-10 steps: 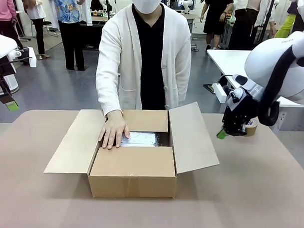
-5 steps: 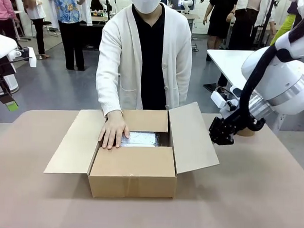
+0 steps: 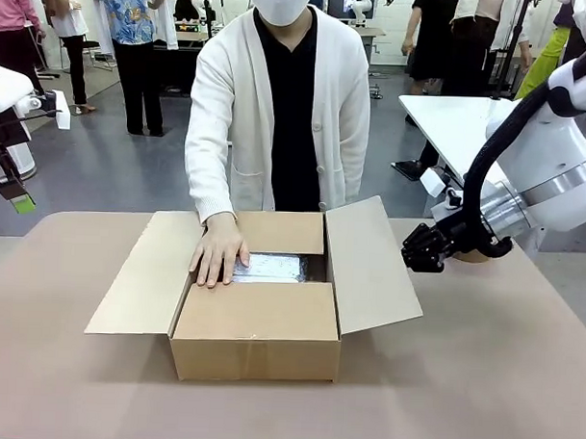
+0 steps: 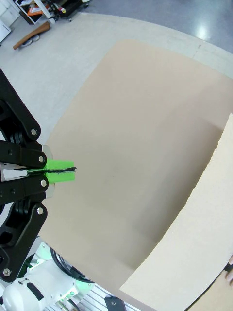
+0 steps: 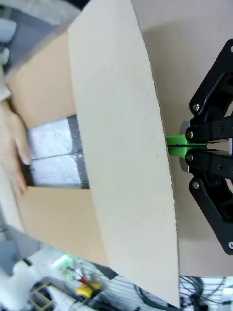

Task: Wrap the clocks to prevent damage.
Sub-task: Push the right (or left) flap of the Package Box to close it.

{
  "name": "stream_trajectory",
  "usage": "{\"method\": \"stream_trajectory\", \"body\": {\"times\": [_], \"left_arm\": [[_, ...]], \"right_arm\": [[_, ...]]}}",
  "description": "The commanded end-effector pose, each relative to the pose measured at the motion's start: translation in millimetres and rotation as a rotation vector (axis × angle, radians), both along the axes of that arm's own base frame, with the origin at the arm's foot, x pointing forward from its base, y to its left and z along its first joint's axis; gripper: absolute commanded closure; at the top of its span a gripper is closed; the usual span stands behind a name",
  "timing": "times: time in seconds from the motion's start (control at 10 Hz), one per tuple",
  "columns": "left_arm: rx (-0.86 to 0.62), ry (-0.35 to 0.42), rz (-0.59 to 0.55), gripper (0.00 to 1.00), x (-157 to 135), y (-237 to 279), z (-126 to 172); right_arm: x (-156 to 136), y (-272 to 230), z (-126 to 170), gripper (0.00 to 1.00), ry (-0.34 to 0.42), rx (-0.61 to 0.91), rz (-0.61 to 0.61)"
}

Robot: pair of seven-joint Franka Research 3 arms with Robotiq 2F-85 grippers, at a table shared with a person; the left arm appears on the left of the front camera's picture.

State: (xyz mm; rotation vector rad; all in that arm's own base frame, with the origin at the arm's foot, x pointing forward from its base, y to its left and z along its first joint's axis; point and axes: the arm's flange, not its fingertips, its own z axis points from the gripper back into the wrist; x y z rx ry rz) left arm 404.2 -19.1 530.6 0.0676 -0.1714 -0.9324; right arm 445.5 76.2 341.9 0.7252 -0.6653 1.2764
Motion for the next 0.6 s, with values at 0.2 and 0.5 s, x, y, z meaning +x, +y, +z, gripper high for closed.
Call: {"method": "stream_trajectory", "body": {"times": [0.2, 0.5], "left_arm": [[-0.011, -0.002, 0.018, 1.0, 0, -1, 0], [-0.011, -0.002, 0.018, 1.0, 0, -1, 0]], "right_arm": [[-10, 28, -28, 0.99, 0.045, 0.063, -0.024], [-7, 42, -17, 0.99, 0.03, 0.189, 0.047]]}}
